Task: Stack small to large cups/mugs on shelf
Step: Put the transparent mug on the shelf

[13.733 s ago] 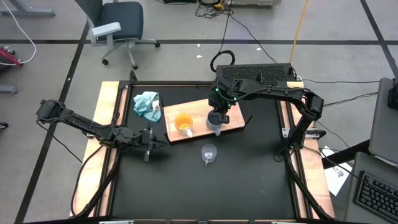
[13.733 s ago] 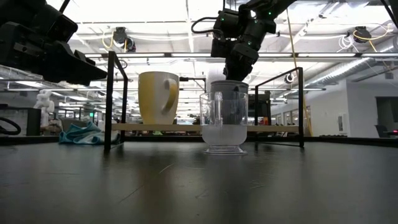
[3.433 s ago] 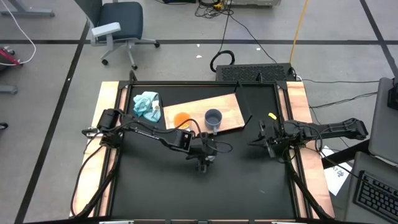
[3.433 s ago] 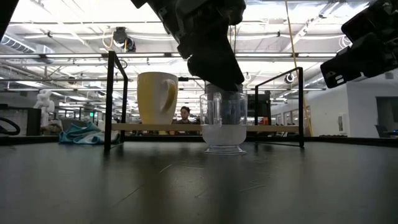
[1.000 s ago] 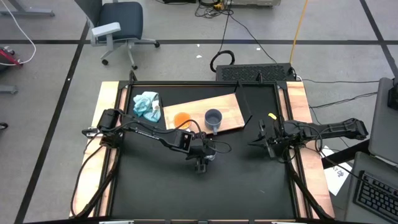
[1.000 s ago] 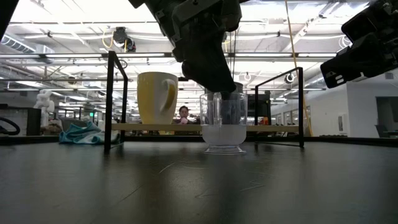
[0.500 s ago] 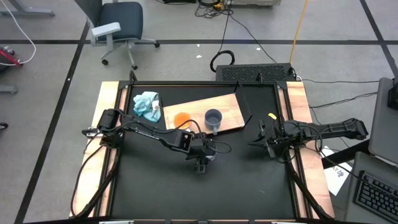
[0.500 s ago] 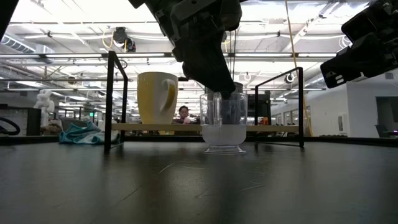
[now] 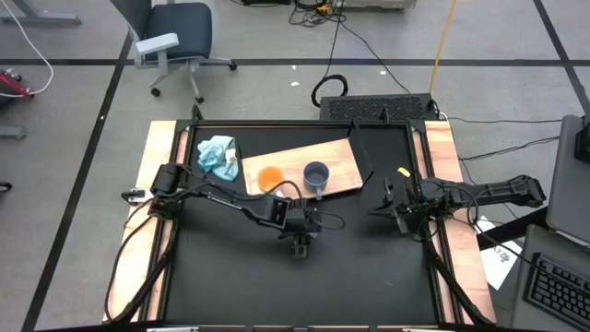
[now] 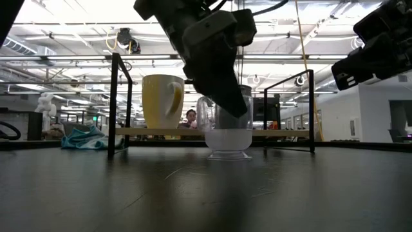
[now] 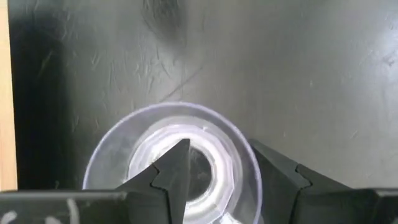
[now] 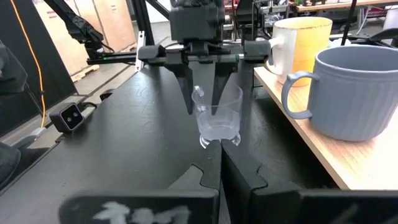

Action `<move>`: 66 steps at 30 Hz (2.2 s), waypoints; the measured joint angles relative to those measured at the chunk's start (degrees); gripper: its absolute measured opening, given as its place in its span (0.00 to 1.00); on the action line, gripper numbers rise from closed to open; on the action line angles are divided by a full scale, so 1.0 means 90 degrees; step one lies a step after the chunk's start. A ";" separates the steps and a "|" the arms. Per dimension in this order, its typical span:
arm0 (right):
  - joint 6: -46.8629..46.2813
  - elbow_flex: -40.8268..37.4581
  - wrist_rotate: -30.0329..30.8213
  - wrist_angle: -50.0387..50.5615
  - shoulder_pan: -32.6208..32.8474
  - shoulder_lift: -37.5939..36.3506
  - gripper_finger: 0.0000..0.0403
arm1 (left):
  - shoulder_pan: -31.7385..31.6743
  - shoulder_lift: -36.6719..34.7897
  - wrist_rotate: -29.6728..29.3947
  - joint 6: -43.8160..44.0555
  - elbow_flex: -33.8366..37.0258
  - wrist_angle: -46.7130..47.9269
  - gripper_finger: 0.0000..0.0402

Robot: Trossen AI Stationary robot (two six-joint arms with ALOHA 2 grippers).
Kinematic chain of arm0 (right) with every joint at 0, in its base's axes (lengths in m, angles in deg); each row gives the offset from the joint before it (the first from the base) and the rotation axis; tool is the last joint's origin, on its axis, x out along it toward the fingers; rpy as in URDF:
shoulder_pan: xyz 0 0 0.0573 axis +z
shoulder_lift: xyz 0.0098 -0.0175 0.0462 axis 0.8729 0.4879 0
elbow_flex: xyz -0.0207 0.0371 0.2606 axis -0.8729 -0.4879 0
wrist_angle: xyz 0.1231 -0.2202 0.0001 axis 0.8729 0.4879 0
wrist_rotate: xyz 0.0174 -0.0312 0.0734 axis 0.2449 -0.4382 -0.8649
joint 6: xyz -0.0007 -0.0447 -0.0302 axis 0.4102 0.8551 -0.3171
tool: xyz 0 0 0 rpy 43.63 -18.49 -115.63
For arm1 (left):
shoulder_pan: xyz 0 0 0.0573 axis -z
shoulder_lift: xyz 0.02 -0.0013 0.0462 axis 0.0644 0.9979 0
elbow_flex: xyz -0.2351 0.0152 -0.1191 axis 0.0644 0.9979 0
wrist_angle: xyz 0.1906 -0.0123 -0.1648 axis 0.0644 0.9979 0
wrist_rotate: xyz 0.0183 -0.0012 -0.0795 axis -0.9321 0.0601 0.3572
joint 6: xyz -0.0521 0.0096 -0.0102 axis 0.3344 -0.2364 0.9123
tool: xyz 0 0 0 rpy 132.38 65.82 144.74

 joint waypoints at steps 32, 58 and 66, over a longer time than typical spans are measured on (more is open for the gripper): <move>0.0075 -0.0002 0.0000 -0.0075 0.0000 0.0005 0.00 | 0.0080 0.0007 -0.0035 0.0756 -0.0545 -0.0676 0.01; 0.0140 -0.0007 0.0000 -0.0074 -0.0002 0.0005 0.00 | 0.0192 0.2343 -0.0197 -0.0107 -0.4906 0.2222 0.00; 0.0126 -0.0007 0.0000 -0.0071 -0.0001 0.0005 0.00 | 0.0187 0.2344 -0.0146 -0.0097 -0.4903 0.2585 0.00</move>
